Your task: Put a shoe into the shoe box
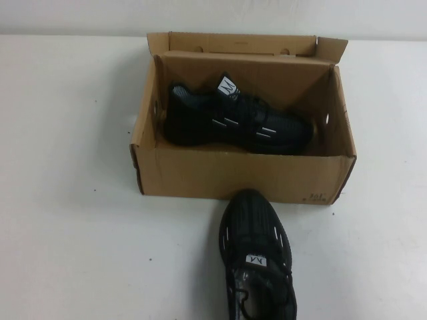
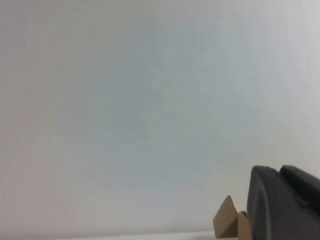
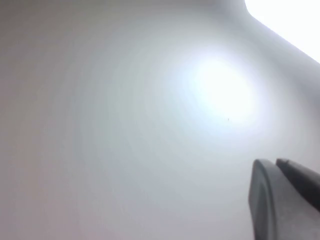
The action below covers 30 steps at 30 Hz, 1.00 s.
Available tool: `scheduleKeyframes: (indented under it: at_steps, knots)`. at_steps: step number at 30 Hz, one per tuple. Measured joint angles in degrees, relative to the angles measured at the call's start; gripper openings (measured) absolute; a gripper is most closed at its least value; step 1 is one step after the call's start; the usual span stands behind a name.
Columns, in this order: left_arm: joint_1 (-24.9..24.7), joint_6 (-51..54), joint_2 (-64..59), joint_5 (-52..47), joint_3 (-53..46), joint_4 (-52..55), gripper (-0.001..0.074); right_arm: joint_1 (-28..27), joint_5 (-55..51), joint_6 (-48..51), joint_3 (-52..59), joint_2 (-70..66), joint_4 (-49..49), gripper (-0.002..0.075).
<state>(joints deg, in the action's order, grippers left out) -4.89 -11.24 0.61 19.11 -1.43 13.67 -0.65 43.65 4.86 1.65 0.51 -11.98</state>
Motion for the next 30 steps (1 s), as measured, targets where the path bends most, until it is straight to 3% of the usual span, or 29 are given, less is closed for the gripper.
scheduleKeyframes:
  at_steps: [9,18,21,25,30]
  knots:
    - [0.0,-0.25,0.0,3.14,0.0,0.09,0.0,0.0,4.16,-3.81,0.0,0.36,-0.05,-0.0017]
    - [0.0,-4.61,0.03,24.78,0.0,0.13,0.0,0.0,19.14,-9.91,-0.14,0.36,2.33,-0.0017]
    - [0.0,-6.24,0.24,30.55,0.11,0.24,0.0,0.0,19.69,-13.16,-3.32,0.36,4.08,-0.0017]
    - [0.0,-8.27,0.24,30.07,4.25,0.35,0.0,0.0,14.55,-20.48,-11.49,0.39,6.22,-0.0017]
    - [0.0,-8.87,0.24,23.37,14.81,0.35,0.0,0.0,-4.99,-32.1,-26.44,0.49,7.38,-0.0017]
